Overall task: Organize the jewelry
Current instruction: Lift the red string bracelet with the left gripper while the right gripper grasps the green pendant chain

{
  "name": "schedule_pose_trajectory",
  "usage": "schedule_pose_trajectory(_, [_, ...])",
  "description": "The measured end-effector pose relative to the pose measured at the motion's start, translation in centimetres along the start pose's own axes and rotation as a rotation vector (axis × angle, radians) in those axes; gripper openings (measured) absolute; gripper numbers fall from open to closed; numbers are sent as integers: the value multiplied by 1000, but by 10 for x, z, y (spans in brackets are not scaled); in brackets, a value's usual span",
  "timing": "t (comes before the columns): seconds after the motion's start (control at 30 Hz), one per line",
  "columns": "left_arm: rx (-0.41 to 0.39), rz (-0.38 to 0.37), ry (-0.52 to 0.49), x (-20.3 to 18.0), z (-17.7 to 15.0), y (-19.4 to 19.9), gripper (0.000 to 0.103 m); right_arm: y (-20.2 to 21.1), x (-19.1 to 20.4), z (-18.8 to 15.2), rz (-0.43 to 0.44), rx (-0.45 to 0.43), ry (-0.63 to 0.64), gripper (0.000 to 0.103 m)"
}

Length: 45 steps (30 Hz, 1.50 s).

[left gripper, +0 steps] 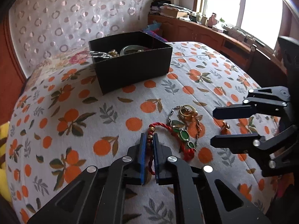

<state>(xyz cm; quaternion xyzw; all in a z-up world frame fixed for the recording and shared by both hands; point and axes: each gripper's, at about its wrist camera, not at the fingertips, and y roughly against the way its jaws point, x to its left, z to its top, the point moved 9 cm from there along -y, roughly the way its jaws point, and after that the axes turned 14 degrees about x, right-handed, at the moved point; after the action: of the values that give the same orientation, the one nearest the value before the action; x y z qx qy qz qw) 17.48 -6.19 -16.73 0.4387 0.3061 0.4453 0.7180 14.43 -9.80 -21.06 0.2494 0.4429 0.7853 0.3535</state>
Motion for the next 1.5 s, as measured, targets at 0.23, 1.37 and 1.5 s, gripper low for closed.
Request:
schedule_pose_trajectory(0.23, [-62,-16,61,12,-14,30,6,-7,13,6,16,9,32,33])
schedule_pose_trajectory(1.37, [-173,20,138,37,-19,78,6,4,6,39,-39,-19,77,13])
schedule_pose_trajectory(1.5, [-186,22,132,35,-13,82,6,25,-6,48,-48,-63,60,13])
